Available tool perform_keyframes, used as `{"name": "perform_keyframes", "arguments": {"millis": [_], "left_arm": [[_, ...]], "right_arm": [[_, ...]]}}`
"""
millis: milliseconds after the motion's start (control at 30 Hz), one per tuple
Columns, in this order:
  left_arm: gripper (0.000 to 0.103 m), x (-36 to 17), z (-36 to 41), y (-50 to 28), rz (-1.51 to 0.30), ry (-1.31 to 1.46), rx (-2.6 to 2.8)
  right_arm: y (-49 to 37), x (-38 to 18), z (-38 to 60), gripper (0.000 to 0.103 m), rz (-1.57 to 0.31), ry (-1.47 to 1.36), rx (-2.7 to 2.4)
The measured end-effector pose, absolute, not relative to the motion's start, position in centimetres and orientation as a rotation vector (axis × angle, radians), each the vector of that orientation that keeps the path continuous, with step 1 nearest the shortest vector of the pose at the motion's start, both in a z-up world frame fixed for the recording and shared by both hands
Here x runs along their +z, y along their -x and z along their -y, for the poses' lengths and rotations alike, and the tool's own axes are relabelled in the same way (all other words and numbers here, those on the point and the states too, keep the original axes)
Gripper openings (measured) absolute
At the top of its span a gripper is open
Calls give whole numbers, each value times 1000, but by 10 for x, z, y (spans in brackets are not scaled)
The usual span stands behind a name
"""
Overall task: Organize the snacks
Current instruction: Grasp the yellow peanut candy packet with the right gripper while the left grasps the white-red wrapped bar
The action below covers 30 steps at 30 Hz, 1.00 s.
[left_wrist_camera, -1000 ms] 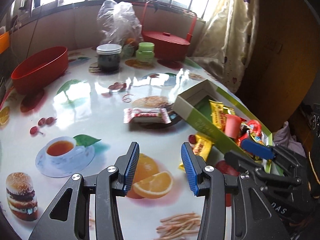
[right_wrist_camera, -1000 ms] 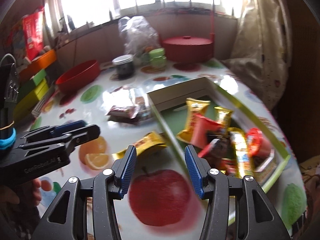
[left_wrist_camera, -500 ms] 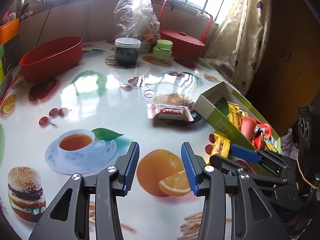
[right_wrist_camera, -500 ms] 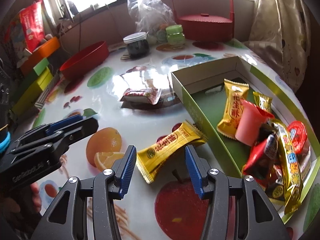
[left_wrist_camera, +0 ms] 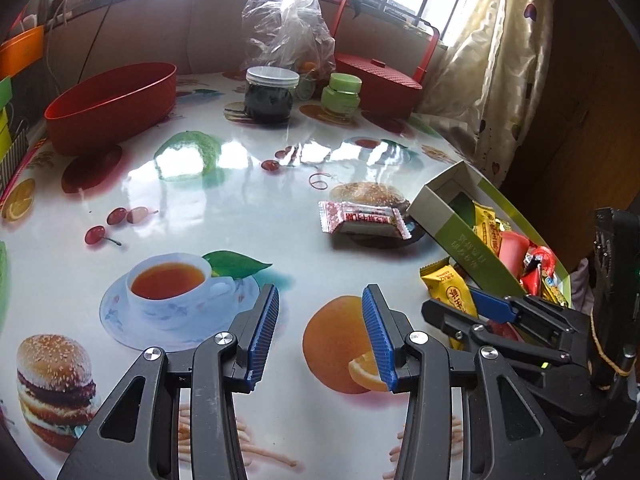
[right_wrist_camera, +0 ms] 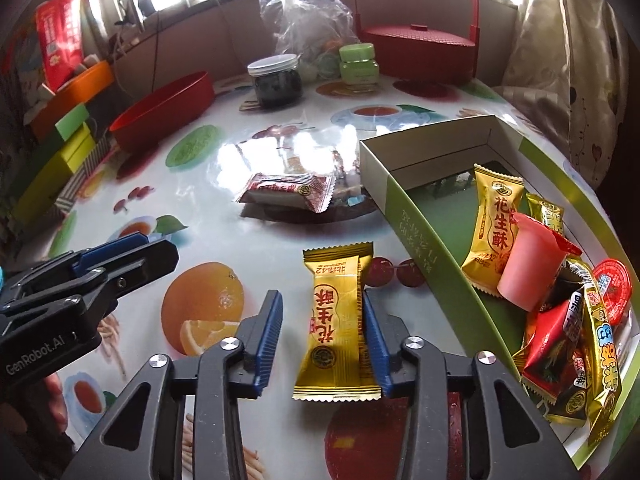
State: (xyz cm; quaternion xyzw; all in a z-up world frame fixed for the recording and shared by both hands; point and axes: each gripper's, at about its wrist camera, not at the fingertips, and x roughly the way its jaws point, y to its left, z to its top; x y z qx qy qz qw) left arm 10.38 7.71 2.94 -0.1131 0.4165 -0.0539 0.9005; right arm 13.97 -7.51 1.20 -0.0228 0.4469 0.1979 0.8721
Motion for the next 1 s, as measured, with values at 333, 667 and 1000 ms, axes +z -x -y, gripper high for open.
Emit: {"name": "perform_keyframes", "arguments": {"millis": [333,667,1000], "left_arm": [[45,27,-66,-126,-880,143,-167],[45,26,-48,-162,-898,15,-227],[45,22,-29,-192,-929,-121,-330]], "right_arm": [[-134,11,80,22,-910,88,400],[-132,10,87,22,-913,61,415],[-133,10,90,22,-913,42,428]]}}
